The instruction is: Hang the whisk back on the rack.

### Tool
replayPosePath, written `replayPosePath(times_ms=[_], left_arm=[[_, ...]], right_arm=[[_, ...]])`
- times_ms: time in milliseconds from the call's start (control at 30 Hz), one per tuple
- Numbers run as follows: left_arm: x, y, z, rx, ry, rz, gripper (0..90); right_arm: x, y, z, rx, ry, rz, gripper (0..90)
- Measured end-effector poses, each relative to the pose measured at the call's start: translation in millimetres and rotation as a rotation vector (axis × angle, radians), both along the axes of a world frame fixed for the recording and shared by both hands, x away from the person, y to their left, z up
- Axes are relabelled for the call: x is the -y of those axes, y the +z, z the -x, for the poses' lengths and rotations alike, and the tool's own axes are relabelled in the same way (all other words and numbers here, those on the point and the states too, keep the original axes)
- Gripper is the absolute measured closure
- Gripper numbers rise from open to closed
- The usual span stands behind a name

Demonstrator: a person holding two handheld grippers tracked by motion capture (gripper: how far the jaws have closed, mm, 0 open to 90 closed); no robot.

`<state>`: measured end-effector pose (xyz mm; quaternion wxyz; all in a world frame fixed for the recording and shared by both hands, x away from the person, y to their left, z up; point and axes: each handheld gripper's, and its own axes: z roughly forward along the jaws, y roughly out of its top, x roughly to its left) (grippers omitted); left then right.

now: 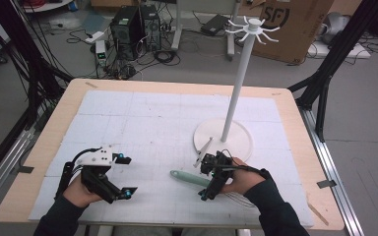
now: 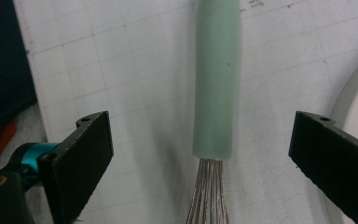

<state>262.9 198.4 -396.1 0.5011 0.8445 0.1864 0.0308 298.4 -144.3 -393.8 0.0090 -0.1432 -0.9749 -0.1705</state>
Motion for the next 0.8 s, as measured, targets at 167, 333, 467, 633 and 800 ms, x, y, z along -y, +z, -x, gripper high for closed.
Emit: replayPosePath(times_ms=[167,333,467,633,800], left_arm=[[0.4,0.0,0.7,0.000,-0.001,0.001,1.7],[0.2,0.3,0.9,0.000,0.001,0.002,1.7],[0.6,0.0,1.1,-0.001,0.001,0.002,1.7],[0.6,-0.1,0.9,-0.001,0.000,-0.001,1.7],[-0.3,0.4,1.0,0.001,-0.003,0.000,1.7]], right_arm=[[-9.4,-1.9,-0.9,0.006,-0.007,0.060,11.7],[-16.0,-4.4,-1.9,-0.001,-0.002,0.098,14.8],[-18.4,-7.5,-3.6,-0.014,-0.005,0.126,19.3],[-22.1,-8.9,-5.4,-0.014,-0.011,0.141,28.2],[-26.6,-11.0,-5.2,-0.017,-0.011,0.162,35.5]])
